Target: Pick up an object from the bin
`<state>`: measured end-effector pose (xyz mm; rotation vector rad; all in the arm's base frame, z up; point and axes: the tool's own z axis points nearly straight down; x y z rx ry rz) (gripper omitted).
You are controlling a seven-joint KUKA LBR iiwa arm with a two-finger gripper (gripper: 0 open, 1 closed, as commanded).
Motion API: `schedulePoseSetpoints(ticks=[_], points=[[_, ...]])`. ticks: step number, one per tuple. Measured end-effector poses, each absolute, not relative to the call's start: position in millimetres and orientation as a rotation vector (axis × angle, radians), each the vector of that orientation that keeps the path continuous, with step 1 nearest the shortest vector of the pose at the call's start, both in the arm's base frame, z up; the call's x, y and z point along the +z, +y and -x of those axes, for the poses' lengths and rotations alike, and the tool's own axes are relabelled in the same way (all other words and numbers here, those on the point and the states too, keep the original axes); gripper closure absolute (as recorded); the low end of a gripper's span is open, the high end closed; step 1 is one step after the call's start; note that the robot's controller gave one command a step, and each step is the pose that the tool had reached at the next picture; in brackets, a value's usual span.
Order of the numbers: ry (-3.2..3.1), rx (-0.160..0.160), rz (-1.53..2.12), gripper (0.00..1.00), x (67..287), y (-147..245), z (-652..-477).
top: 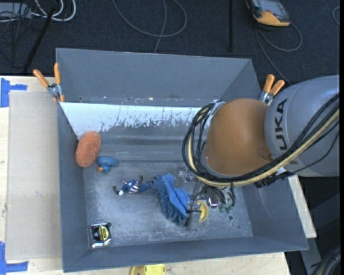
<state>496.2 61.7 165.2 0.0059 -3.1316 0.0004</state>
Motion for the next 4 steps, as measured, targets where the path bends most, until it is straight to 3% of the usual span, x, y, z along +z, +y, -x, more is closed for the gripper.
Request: schedulePoseSetpoints(ticks=[1, 2, 3, 4], points=[[-3.140, 0.000, -0.003, 0.00, 169, 61, -498.1], [-3.147, -0.002, 0.025, 0.00, 124, 51, -510.3], [-3.143, -0.001, 0.173, 1.00, 72, 48, -516.9], [-3.143, -0.001, 0.174, 1.00, 72, 48, -516.9]])
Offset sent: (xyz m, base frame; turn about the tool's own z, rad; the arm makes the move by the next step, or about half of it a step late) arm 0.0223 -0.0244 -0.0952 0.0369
